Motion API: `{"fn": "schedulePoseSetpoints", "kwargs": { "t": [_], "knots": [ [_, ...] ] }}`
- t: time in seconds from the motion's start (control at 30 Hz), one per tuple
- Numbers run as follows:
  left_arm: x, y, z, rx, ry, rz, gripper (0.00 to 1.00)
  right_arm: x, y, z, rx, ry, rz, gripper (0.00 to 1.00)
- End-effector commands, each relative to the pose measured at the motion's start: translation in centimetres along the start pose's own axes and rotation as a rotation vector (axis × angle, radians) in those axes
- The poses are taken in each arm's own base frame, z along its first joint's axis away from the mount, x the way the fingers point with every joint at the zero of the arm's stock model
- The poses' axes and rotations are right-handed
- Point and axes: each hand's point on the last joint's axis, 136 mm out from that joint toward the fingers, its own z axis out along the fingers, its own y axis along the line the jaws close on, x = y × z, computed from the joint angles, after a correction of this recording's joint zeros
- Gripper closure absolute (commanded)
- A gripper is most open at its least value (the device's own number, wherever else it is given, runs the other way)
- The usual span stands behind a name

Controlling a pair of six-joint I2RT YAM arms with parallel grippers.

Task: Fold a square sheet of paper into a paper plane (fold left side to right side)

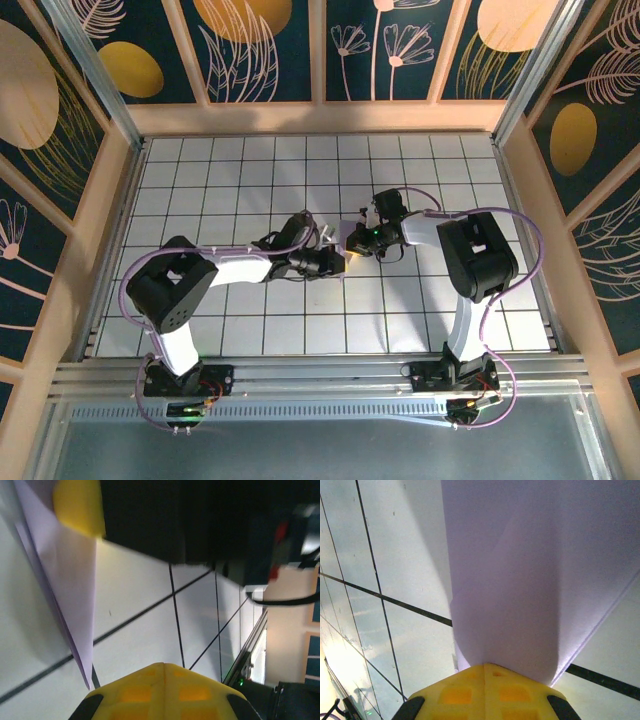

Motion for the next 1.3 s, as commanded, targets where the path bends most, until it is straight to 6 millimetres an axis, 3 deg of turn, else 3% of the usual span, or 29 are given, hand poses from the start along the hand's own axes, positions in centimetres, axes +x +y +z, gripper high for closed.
{"fn": "schedulePoseSetpoints", "kwargs": {
  "t": [0.0, 0.37, 0.87, 1.27],
  "knots": [
    [-1.2, 0.7, 0.1, -0.021, -0.012, 0.007, 1.00, 3.5, -5.8, 1.2, 0.218, 0.094, 0.085, 1.00],
    [-1.5, 2.1, 2.8, -0.024, 0.045, 0.013, 1.00, 3.8, -5.7, 1.4, 0.219, 0.099, 0.084, 1.00],
    [-1.9, 4.3, 4.8, -0.088, 0.065, 0.002, 1.00, 3.8, -5.6, 1.5, 0.221, 0.099, 0.081, 1.00],
    [3.0, 6.0, 4.6, -0.158, 0.161, -0.054, 1.00, 3.7, -5.7, 1.6, 0.232, 0.105, 0.079, 1.00]
  ]
}}
